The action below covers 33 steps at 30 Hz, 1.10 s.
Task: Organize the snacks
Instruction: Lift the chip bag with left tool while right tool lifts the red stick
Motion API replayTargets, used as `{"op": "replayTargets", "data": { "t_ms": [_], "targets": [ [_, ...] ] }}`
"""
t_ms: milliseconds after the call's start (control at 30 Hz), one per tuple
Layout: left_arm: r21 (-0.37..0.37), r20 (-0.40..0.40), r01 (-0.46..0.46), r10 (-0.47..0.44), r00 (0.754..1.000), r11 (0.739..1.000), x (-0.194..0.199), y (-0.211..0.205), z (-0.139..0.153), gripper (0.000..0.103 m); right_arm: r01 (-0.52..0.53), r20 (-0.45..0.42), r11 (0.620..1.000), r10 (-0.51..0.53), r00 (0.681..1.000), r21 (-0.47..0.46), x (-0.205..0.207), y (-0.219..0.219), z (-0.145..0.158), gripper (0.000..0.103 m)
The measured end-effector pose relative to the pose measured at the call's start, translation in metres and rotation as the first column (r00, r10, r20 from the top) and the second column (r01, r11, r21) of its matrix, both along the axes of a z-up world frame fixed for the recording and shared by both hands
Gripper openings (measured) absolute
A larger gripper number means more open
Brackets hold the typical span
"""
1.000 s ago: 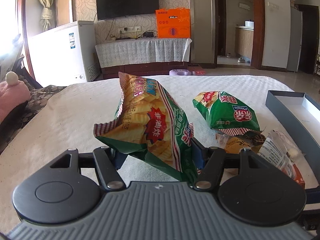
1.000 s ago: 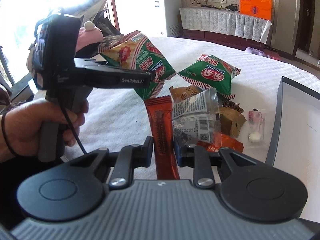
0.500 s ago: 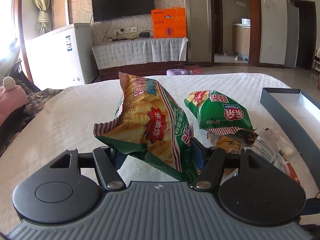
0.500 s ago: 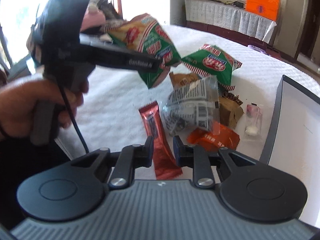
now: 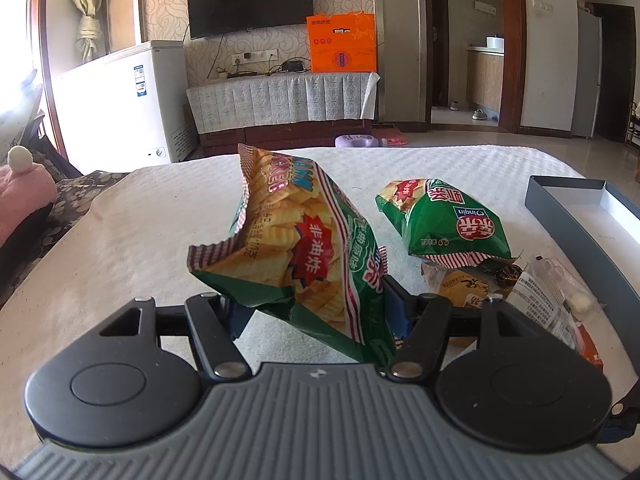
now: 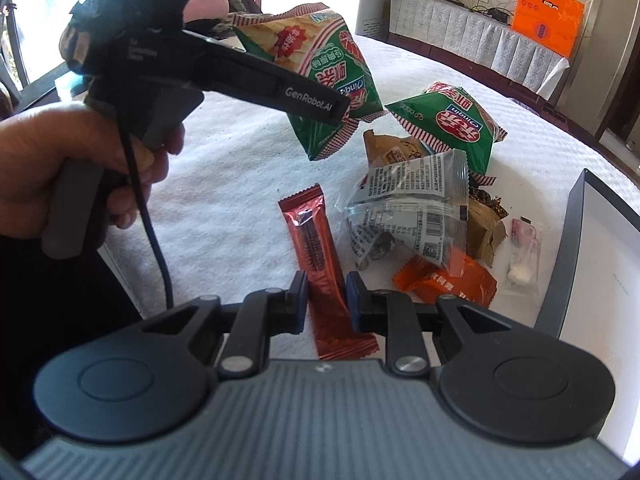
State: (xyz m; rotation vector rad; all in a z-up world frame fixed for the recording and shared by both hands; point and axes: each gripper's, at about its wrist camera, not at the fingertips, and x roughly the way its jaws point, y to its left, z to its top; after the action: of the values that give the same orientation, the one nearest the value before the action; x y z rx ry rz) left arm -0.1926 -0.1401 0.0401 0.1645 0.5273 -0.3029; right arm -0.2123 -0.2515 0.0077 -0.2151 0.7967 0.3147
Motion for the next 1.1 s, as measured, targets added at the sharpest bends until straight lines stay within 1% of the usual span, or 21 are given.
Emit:
{"op": "replayTargets", "data": {
  "t_ms": [67, 167, 300, 433, 633, 833, 1100],
  "targets": [
    [0.008, 0.003, 0.004, -0.004, 1.0, 1.0, -0.001, -0.002, -0.001, 0.07, 0.005, -0.011, 1.0, -0.005, 1.0, -0.017, 0.001, 0.002, -0.004, 0.027],
    [0.02, 0.009, 0.009, -0.009, 1.0, 1.0, -0.002, -0.003, -0.002, 0.07, -0.009, -0.003, 0.999, 0.009, 1.0, -0.035, 0.0, 0.004, -0.004, 0.027],
    [0.022, 0.017, 0.004, -0.004, 1.0, 1.0, -0.002, -0.002, -0.001, 0.07, -0.008, -0.007, 1.0, 0.008, 1.0, -0.031, 0.0, 0.005, 0.0, 0.024],
    [0.011, 0.036, -0.003, 0.002, 0.999, 1.0, -0.007, -0.001, 0.003, 0.07, 0.004, 0.017, 0.999, -0.005, 1.0, 0.051, -0.005, -0.002, 0.011, 0.023],
    [0.003, 0.071, 0.016, -0.016, 0.997, 1.0, -0.016, -0.002, 0.014, 0.07, 0.065, 0.074, 0.984, -0.078, 0.994, 0.164, -0.011, -0.023, 0.031, 0.023],
    [-0.007, 0.095, 0.053, -0.052, 0.994, 0.999, -0.027, -0.008, 0.025, 0.07, 0.123, 0.105, 0.973, -0.145, 0.984, 0.195, -0.015, -0.042, 0.042, 0.023],
    [-0.009, 0.107, 0.105, -0.104, 0.989, 0.994, -0.041, -0.032, 0.033, 0.07, 0.181, 0.127, 0.954, -0.215, 0.968, 0.238, -0.022, -0.064, 0.049, 0.023]
  ]
}}
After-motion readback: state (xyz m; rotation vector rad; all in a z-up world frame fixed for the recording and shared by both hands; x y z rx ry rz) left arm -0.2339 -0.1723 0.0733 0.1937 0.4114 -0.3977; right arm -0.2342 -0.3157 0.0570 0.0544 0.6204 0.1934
